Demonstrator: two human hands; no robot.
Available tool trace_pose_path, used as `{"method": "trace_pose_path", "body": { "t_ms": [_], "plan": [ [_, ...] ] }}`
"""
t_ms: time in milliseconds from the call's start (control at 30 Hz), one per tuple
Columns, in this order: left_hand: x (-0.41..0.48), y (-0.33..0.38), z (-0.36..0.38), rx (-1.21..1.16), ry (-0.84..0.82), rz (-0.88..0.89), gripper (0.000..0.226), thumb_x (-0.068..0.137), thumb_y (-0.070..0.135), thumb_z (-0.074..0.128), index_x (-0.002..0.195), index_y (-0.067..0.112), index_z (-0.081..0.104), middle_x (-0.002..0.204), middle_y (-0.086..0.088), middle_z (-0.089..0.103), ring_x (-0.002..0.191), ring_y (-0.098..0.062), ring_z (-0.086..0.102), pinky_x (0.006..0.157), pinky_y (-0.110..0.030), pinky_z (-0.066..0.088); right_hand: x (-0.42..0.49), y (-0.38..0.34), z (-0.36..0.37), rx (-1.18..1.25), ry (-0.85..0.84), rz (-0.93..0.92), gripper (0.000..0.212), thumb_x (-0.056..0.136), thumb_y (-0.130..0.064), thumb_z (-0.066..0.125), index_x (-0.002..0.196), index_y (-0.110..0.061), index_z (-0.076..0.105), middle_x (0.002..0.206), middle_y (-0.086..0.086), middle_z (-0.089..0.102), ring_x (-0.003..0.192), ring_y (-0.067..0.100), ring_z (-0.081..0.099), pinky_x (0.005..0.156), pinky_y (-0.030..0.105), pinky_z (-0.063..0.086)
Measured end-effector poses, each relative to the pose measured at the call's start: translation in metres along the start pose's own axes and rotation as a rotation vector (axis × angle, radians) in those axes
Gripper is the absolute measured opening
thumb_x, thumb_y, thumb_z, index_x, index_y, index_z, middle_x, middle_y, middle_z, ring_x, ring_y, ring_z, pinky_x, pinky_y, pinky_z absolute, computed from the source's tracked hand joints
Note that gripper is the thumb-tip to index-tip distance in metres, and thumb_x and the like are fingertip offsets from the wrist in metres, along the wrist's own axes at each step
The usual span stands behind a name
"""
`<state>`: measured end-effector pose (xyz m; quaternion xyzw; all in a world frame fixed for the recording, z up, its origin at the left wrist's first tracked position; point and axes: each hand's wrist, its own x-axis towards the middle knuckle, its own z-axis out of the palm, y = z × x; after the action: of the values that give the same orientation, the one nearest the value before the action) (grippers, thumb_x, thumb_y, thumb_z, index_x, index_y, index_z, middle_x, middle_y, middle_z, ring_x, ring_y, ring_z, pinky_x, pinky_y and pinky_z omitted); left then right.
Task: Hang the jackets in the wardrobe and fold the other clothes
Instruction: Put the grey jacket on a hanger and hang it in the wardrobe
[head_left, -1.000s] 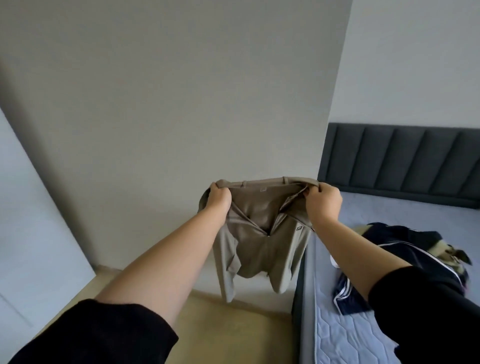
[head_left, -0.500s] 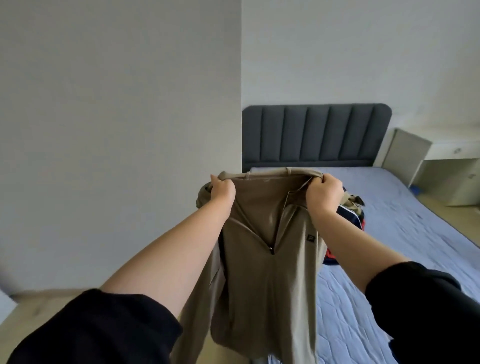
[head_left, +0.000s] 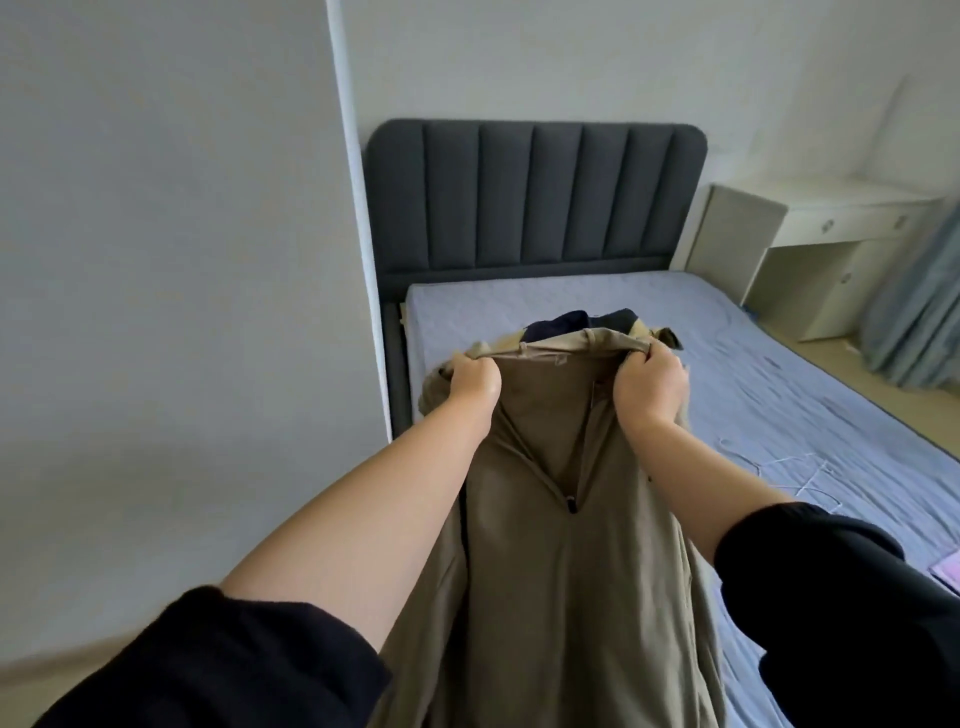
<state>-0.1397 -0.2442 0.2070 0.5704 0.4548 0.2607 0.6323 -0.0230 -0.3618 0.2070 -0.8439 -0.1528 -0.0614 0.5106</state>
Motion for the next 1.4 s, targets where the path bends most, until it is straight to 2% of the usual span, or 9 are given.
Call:
{"method": "trace_pose_path", "body": {
  "t_ms": [200,300,433,533,667,867,1000,1267,1400],
  "plan": [
    [0.085,-0.101,0.036,0.192,-0.099,0.238,0.085,0.095,0.009,0.049,0.149,0.032,-0.012,0.158,-0.001,0.010,0.123,-0.021,0.046,0.090,-0.024,0.044,0.033,0.114,0.104,-0.090,-0.362,-0.127,0.071,0.096,-0.023,0.048,0.151,-0.025,0.004,0.133,0.015,0.051,0.099,0.032,0.057,0.078,0.027,0.038],
    [0.101,-0.185,0.045,0.263,-0.166,0.186,0.086,0.092,0.006,0.049,0.149,0.032,-0.010,0.158,-0.002,0.011,0.092,-0.007,0.053,0.067,-0.015,0.042,0.017,0.187,0.146,-0.104,-0.488,-0.059,0.073,0.095,-0.022,0.050,0.151,-0.021,0.004,0.135,0.015,0.050,0.093,0.024,0.052,0.076,0.022,0.033],
    [0.098,-0.282,0.057,0.377,-0.204,0.071,0.081,0.091,0.006,0.044,0.150,0.029,-0.006,0.152,-0.016,0.027,0.108,-0.030,0.057,0.064,-0.022,0.046,-0.006,0.268,0.170,-0.220,-0.667,-0.006,0.060,0.097,-0.018,0.044,0.149,-0.010,0.014,0.135,0.015,0.049,0.117,0.030,0.050,0.091,0.027,0.034],
    [0.085,-0.330,0.074,0.516,-0.246,-0.009,0.077,0.091,0.009,0.045,0.152,0.025,0.001,0.145,-0.013,0.038,0.110,-0.031,0.054,0.080,-0.030,0.048,-0.023,0.322,0.162,-0.316,-0.753,0.030,0.063,0.095,-0.022,0.047,0.149,-0.010,0.017,0.128,0.013,0.052,0.114,0.029,0.052,0.083,0.027,0.039],
    [0.057,-0.383,0.102,0.744,-0.414,-0.025,0.073,0.090,0.012,0.049,0.151,0.020,0.008,0.152,-0.010,0.028,0.127,-0.029,0.045,0.097,-0.030,0.040,-0.051,0.392,0.137,-0.507,-0.913,0.038,0.063,0.092,-0.024,0.049,0.146,-0.004,0.023,0.150,0.013,0.028,0.136,0.029,0.032,0.108,0.038,0.032],
    [-0.003,-0.466,0.135,1.102,-0.774,0.027,0.099,0.079,0.052,0.066,0.151,0.019,0.006,0.157,-0.007,0.013,0.143,-0.024,0.017,0.116,-0.035,0.020,-0.104,0.489,0.072,-0.567,-0.911,0.151,0.078,0.088,-0.037,0.060,0.146,-0.003,0.020,0.150,0.014,0.029,0.139,0.026,0.027,0.112,0.031,0.023],
    [-0.042,-0.512,0.140,1.488,-0.796,0.242,0.122,0.063,0.064,0.072,0.150,0.026,-0.005,0.159,-0.008,-0.001,0.146,-0.024,0.000,0.117,-0.048,0.009,-0.133,0.516,0.049,-0.526,-0.819,0.146,0.082,0.083,-0.041,0.065,0.145,-0.005,0.025,0.145,0.015,0.033,0.135,0.028,0.031,0.111,0.033,0.026],
    [-0.057,-0.517,0.134,1.422,-0.452,0.448,0.044,0.083,0.016,0.057,0.127,0.021,0.049,0.121,-0.001,0.050,0.119,-0.021,0.042,0.086,-0.034,0.041,-0.137,0.533,0.022,-0.247,-0.435,0.499,0.057,0.090,-0.029,0.061,0.136,-0.004,0.039,0.135,0.019,0.039,0.117,0.036,0.049,0.096,0.035,0.038],
    [-0.050,-0.517,0.124,1.172,-0.468,0.330,0.041,0.080,0.010,0.056,0.119,0.024,0.060,0.116,0.001,0.056,0.113,-0.019,0.050,0.087,-0.028,0.040,-0.123,0.531,0.014,-0.256,-0.641,0.632,0.018,0.086,-0.012,0.061,0.071,-0.005,0.055,0.061,0.011,0.054,0.054,0.025,0.052,0.052,0.026,0.038]
  ]
}}
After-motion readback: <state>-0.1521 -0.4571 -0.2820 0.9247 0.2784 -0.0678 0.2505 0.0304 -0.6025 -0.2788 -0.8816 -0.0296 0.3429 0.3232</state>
